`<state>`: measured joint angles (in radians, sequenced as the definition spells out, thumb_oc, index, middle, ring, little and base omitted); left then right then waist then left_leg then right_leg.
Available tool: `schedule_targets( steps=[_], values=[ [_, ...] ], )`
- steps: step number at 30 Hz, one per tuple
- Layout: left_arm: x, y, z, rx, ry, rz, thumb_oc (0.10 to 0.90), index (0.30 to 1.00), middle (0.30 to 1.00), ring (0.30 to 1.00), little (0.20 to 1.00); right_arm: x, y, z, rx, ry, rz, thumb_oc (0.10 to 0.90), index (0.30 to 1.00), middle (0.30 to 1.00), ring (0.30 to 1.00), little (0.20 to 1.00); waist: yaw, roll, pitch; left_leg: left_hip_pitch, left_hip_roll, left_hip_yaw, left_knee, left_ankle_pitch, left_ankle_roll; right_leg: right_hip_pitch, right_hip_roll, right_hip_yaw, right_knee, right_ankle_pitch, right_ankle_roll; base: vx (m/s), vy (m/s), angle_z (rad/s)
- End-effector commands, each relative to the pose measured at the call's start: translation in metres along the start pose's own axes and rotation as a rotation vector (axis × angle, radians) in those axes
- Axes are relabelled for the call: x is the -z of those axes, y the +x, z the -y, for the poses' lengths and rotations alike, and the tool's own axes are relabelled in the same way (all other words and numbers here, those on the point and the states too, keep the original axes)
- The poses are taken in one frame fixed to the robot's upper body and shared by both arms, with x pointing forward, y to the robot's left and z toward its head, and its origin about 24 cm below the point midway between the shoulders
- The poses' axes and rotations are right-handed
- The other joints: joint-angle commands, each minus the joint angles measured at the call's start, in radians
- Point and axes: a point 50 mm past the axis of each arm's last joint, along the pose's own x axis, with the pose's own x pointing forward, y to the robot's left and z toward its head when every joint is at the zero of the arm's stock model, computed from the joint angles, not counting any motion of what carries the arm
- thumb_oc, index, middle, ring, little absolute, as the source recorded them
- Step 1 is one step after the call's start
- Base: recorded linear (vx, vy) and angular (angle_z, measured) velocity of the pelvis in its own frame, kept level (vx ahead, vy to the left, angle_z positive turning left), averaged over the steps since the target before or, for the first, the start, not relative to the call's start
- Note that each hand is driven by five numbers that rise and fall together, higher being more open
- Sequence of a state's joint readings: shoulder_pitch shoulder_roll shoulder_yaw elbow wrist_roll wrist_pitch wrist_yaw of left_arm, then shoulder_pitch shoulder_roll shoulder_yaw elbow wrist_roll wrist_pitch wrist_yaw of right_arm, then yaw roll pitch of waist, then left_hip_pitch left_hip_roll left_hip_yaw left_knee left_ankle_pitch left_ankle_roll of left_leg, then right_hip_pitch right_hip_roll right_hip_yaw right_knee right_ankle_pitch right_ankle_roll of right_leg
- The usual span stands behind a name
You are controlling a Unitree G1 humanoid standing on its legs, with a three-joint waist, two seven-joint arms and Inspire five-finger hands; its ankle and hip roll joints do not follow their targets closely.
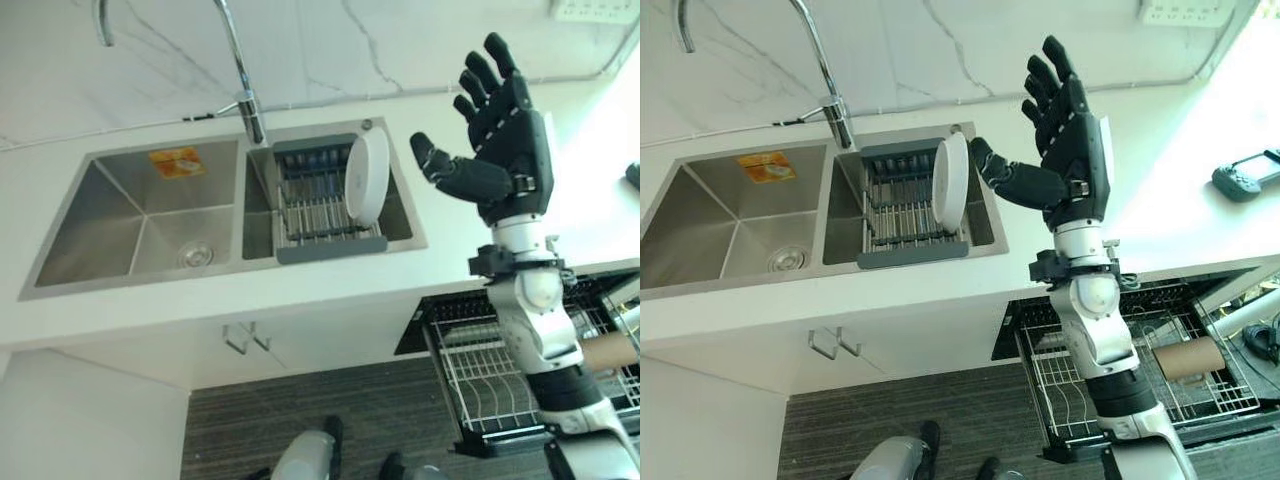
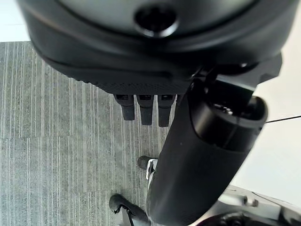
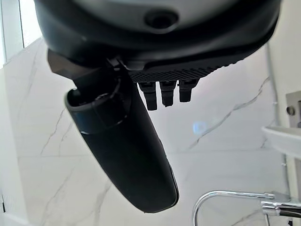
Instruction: Place the dishes in the dishwasher.
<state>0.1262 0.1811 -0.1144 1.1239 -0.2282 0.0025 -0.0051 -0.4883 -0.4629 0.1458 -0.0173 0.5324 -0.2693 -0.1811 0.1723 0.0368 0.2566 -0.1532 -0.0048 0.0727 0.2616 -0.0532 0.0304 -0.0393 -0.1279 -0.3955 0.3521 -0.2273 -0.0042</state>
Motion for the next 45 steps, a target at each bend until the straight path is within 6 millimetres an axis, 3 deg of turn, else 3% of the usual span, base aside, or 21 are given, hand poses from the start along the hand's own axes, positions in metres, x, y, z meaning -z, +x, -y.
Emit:
schedule_targets(
  steps=[1,12,30,45],
  values=[
    [0.017,-0.004,-0.020,-0.064,0.057,-0.059,0.800,0.900,0.900,0.900,0.900,-0.032,0.020,-0.003,0.027,0.034,0.186,0.800,0.900,0.900,0.900,0.900,0.010,-0.016,-0.038,0.051,-0.003,-0.038,0.038,-0.196,-0.004,0.049,-0.006,0.019,-0.052,-0.047,0.054,0.08,0.024,0.04],
    [0.029,-0.008,-0.033,-0.089,0.097,-0.099,0.800,0.900,0.900,0.900,0.900,-0.024,0.036,0.007,0.115,-0.003,0.146,0.800,0.900,0.900,0.900,0.900,0.035,-0.003,-0.050,0.045,-0.019,-0.061,0.038,-0.195,0.002,0.071,-0.022,-0.002,-0.052,-0.053,0.062,0.06,0.027,0.09],
    [0.024,-0.008,-0.041,-0.116,0.143,-0.098,0.800,0.900,0.900,0.900,0.900,-0.012,0.050,0.016,0.175,0.019,0.072,0.800,0.900,0.900,0.900,0.900,0.060,0.011,-0.045,0.042,-0.034,-0.081,0.038,-0.189,0.013,0.083,-0.039,-0.015,-0.052,-0.045,0.073,0.02,0.014,0.05],
    [0.020,-0.007,-0.041,-0.106,0.218,-0.090,0.800,0.900,0.900,0.900,0.900,-0.001,0.055,0.013,0.175,0.051,0.016,0.800,0.900,0.900,0.900,0.900,0.079,0.028,-0.032,0.032,-0.045,-0.102,0.038,-0.175,0.016,0.089,-0.052,-0.027,-0.052,-0.037,0.078,0.01,0.010,0.04]
  ],
)
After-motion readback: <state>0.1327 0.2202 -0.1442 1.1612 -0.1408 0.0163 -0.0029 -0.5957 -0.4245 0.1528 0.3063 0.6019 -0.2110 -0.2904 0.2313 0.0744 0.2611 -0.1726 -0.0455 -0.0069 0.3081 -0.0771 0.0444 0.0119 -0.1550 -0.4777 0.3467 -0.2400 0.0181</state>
